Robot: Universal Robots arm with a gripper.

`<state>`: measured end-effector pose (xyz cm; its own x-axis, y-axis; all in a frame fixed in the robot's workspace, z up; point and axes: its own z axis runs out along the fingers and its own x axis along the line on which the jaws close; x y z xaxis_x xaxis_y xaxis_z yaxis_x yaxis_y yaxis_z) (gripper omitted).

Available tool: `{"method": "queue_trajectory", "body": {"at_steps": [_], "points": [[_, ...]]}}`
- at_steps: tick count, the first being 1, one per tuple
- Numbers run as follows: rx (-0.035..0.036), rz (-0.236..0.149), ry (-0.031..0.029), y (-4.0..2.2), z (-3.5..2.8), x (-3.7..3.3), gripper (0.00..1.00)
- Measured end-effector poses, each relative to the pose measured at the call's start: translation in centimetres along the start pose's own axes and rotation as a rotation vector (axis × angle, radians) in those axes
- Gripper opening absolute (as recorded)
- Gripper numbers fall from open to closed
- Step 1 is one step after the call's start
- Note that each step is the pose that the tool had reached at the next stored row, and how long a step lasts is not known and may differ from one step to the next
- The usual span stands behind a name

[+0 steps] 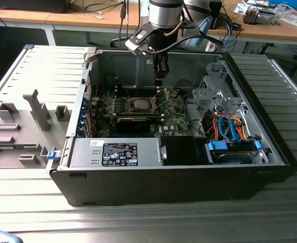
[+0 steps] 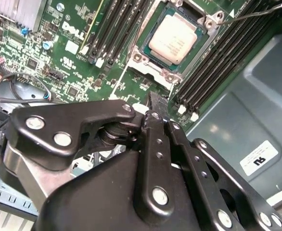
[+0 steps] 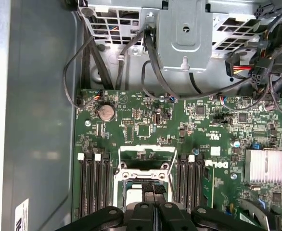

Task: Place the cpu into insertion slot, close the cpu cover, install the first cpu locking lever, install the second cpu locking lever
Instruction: 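Close the cpu cover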

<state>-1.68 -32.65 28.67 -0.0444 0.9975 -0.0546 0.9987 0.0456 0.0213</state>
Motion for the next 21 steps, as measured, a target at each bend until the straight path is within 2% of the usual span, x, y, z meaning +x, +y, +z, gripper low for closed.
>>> {"method": "queue_trajectory", "body": {"at_steps": [18, 21], "points": [[0.0000, 0.000, 0.0000, 0.65, 0.60, 0.00, 0.11], [0.0001, 0.000, 0.0000, 1.03, 0.77, -0.01, 0.11]]}}
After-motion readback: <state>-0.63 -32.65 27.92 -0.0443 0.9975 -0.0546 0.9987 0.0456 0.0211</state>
